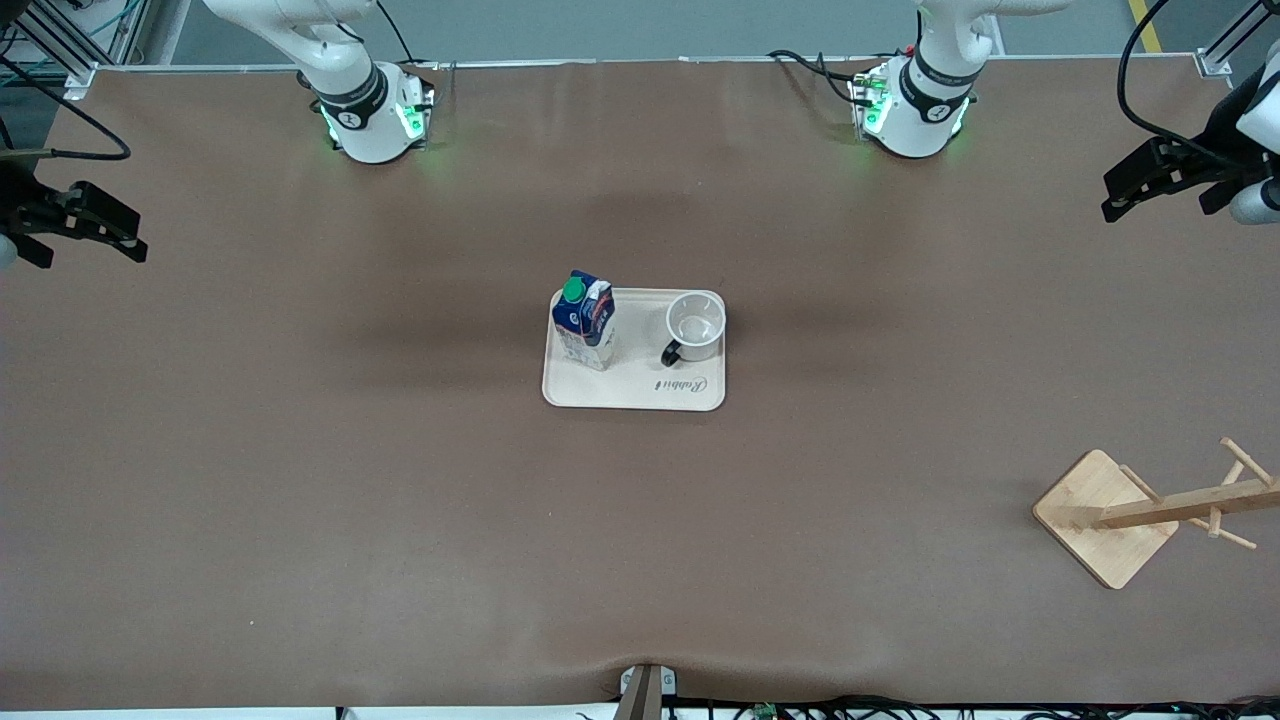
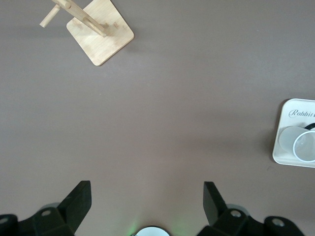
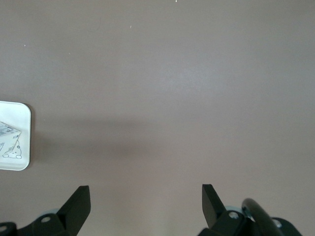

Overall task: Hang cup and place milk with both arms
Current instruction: 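Move the left gripper toward the white mug on the tray, then lower the left gripper and grasp the white mug's rim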

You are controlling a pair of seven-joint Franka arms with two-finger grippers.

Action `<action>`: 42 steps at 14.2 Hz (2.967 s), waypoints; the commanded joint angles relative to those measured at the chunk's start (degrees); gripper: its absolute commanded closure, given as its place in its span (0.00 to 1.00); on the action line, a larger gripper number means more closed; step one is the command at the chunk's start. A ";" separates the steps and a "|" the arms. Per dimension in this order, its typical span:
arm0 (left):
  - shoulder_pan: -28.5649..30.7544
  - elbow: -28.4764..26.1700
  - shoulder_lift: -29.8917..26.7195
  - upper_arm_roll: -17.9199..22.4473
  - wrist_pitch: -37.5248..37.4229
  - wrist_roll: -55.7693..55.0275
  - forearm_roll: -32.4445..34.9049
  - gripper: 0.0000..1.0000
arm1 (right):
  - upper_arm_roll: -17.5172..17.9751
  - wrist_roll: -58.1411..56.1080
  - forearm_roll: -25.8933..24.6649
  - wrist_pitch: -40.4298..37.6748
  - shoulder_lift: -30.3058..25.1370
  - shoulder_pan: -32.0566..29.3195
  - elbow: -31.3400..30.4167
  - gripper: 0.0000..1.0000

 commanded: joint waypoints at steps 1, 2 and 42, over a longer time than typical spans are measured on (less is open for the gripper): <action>-0.21 1.91 0.89 -0.21 -1.08 0.69 0.16 0.00 | -0.06 -0.09 -0.40 -0.50 0.43 0.28 1.24 0.00; -0.21 1.83 0.98 -0.22 -1.00 0.69 0.17 0.00 | -0.06 -0.09 -0.40 -0.50 0.51 0.28 1.24 0.00; -6.45 -14.41 20.84 -24.38 19.19 1.30 4.73 0.00 | -0.06 -0.36 -0.49 0.12 3.50 0.37 2.03 0.00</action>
